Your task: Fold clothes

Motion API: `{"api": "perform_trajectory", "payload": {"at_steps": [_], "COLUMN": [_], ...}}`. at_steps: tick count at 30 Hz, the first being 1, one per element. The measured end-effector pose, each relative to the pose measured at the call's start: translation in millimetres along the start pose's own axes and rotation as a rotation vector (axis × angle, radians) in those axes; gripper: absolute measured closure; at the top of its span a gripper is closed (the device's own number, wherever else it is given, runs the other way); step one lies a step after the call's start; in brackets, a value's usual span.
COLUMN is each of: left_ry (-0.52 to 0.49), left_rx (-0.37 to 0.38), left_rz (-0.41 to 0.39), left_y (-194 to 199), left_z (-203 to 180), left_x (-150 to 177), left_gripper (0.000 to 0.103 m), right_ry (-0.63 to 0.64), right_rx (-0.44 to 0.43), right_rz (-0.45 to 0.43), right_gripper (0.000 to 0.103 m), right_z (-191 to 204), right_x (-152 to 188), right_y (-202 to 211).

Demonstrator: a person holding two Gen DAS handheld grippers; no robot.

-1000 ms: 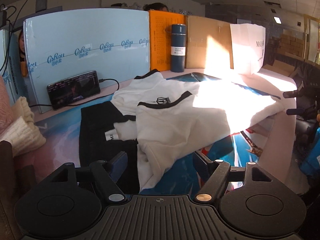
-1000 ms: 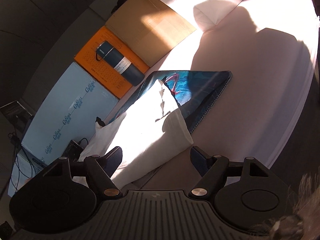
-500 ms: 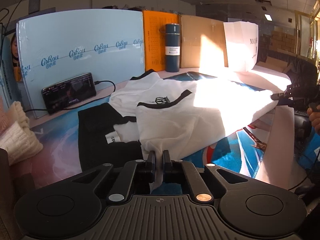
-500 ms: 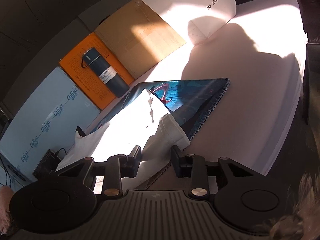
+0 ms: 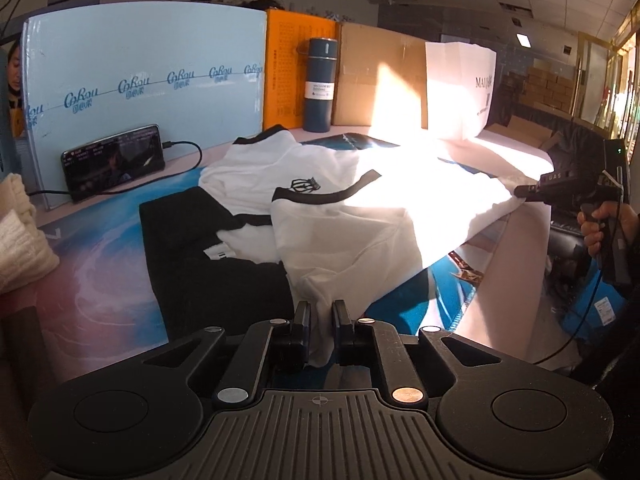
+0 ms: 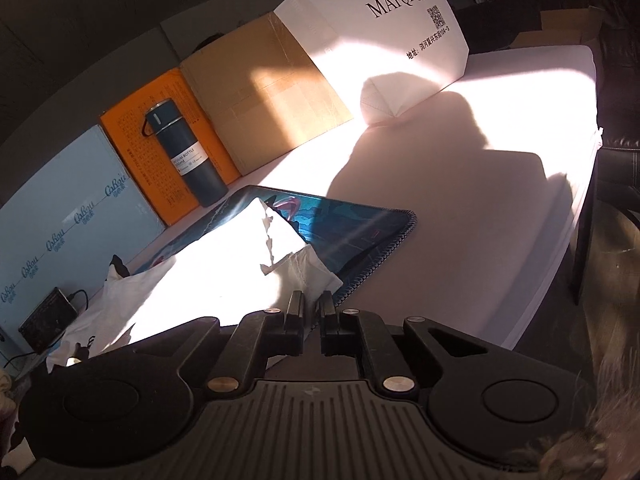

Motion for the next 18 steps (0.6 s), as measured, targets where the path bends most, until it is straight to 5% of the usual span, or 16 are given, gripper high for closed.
{"api": "perform_trajectory", "payload": {"at_steps": [1,3,4,5,8,11,18], "left_ry": [-0.008,-0.023,-0.03,-0.028,-0.016,0.002,0.043], "left_rx": [-0.029,-0.096,-0.134,-0.138,-0.184,-0.261,-0.266], "left_rz": [-0.003,-0.008,-0.015,-0.016,-0.056,-0.132,-0.3], "left_y": [0,1,2,4,12,18,-6], "left_z": [0,1,4,6,16,30,61], "left_x": [0,0,0,-1,-12,-38,-134], "left_gripper": [0.069,0.009,0.008,0.008,0.008,0.008,0.006], "right_ry": [0.018,0.062,0.122,0.187,0.372,0.299,0.099], "right_rx": [-0.001,0.008,0.054,0.106,0.225,0.21,-0.092], "right_rz": [-0.027,-0.066,-0.09,-0.115,-0.167,-0.195,-0.198], "right_gripper": [0.079,0.05,0.03,0.022,0.022,0.019,0.001], "right_z": [2,7,10,13,18,16,57], "right_x": [1,1,2,3,9,-6,-44], "right_y": [1,4,5,6,0,0,-7]}}
Point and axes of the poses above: each gripper's, at about its wrist camera, not at the fingertips, and y roughly against the way its jaws point, z to its left, x to its underside, the point moved 9 cm from there along -y, roughly the way its jaws point, and after that the axes turned 3 degrees about x, right-handed, at the moved point
